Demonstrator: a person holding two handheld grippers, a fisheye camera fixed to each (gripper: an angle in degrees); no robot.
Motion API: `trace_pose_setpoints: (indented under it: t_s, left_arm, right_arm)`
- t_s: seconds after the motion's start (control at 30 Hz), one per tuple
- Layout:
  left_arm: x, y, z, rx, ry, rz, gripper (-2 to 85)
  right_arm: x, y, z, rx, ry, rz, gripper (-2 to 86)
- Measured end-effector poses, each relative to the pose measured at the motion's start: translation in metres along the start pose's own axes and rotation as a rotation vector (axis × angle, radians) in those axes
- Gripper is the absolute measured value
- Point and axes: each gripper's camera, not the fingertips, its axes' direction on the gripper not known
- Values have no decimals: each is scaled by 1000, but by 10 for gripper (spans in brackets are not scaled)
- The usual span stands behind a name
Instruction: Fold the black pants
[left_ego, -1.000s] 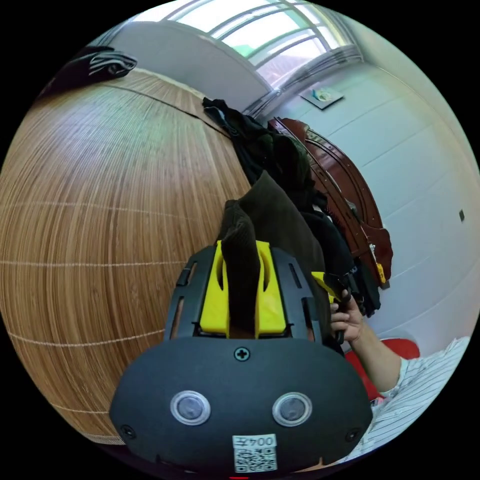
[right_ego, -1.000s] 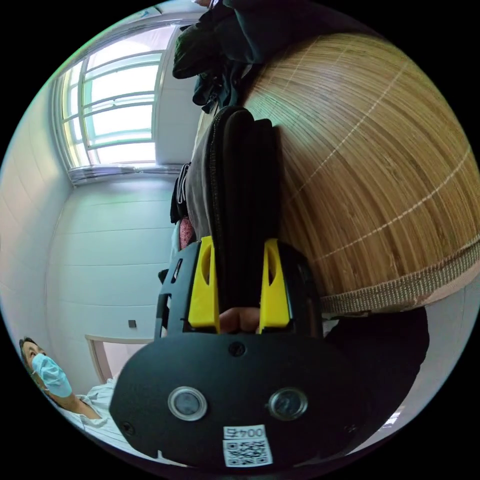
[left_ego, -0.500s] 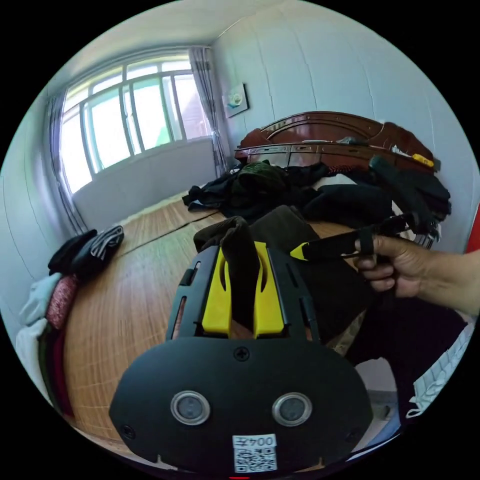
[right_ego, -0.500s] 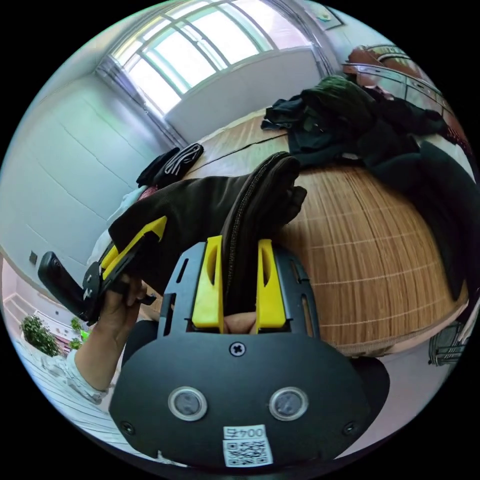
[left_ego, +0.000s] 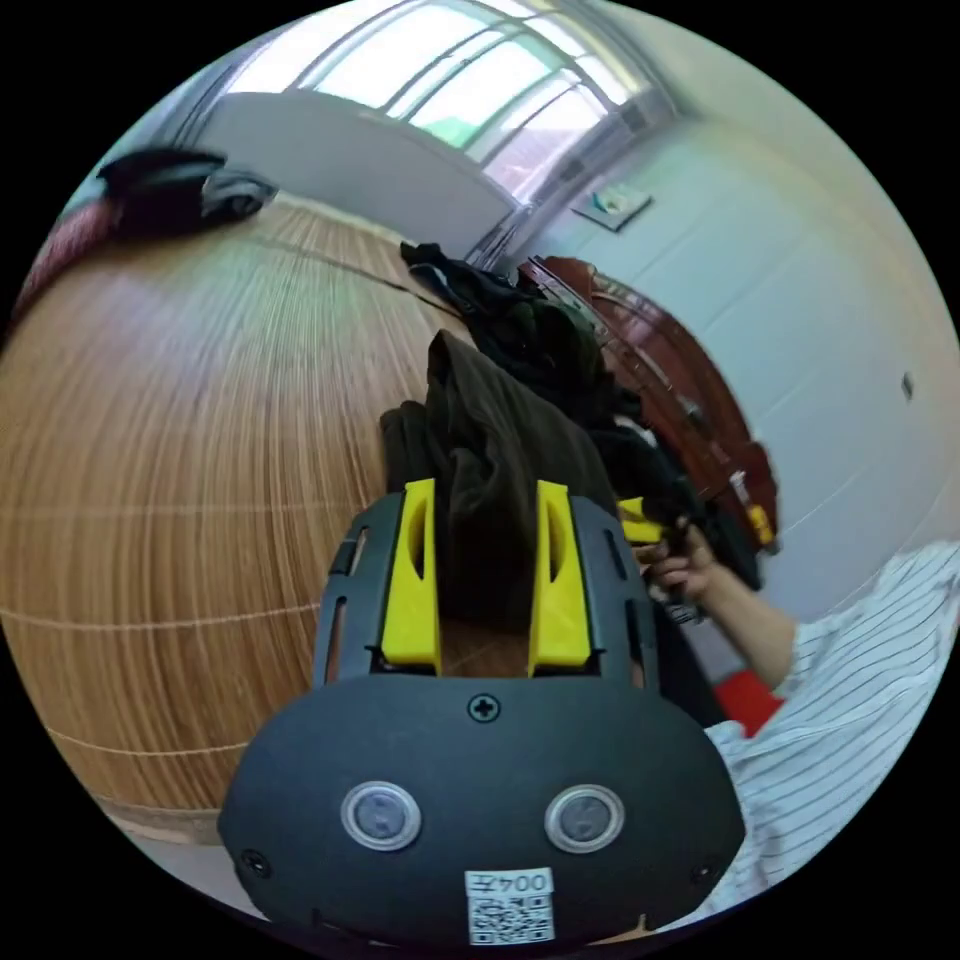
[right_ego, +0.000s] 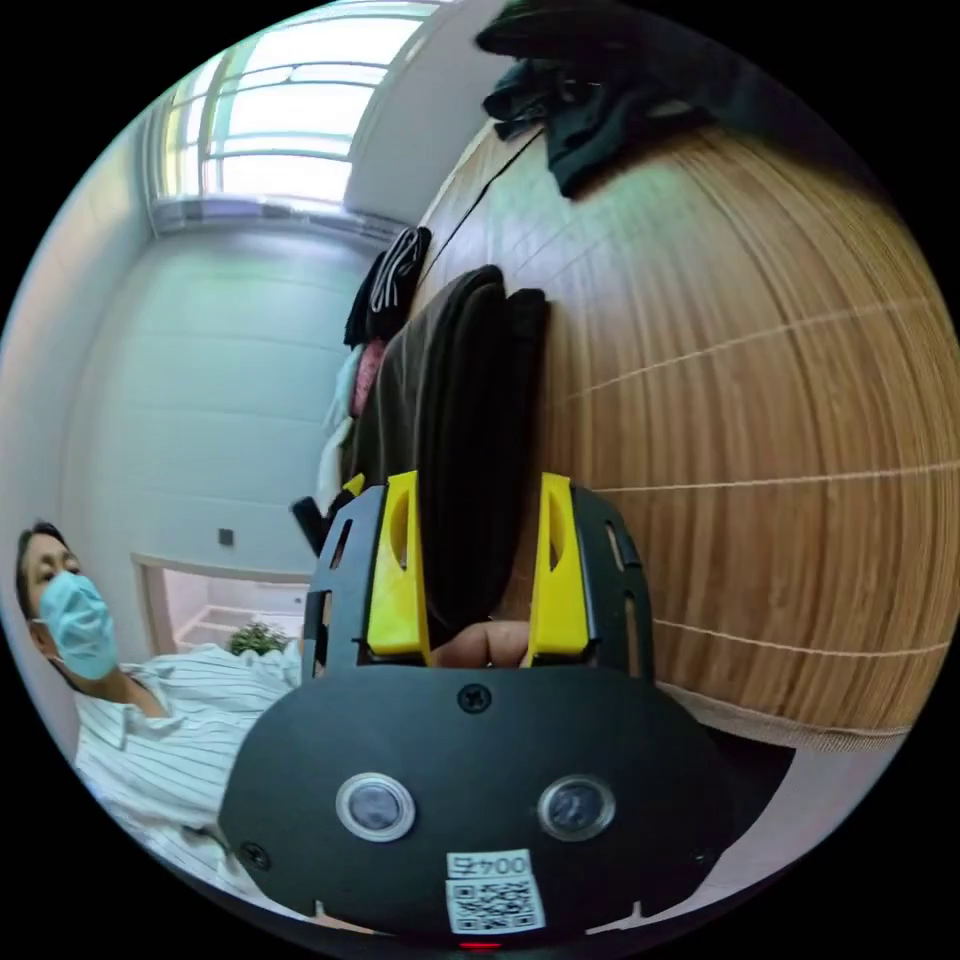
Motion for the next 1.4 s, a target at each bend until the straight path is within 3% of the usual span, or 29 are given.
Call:
trace_pose_setpoints:
  t_s: [0.07,0.13,0.63,0.7,0.8,0.97,1.2,1.4]
  left_arm:
    - [-42,-3,-8,9,169,-174,141]
    - [-59,-5,-13,30,208,-234,141]
    - [-82,-49,-24,9,175,-299,115]
    - [-82,-54,-21,7,187,-298,112]
    - [-75,-64,-26,42,136,-256,98]
    - [-23,-93,-41,146,26,-84,80]
    - [-20,-165,-47,213,-50,16,76]
    - [-42,-291,-62,307,-185,170,83]
  right_arm:
    - [26,-10,-15,7,-36,54,184]
    - [34,-19,-15,-8,-92,63,203]
    - [12,-118,66,-201,-247,-86,175]
    - [2,-127,79,-228,-192,-106,155]
    - [-31,-127,79,-108,-4,-132,134]
    - [-146,-109,93,-4,369,-401,123]
    - [-220,-165,119,76,413,-509,123]
    - [-295,-278,140,249,325,-572,124]
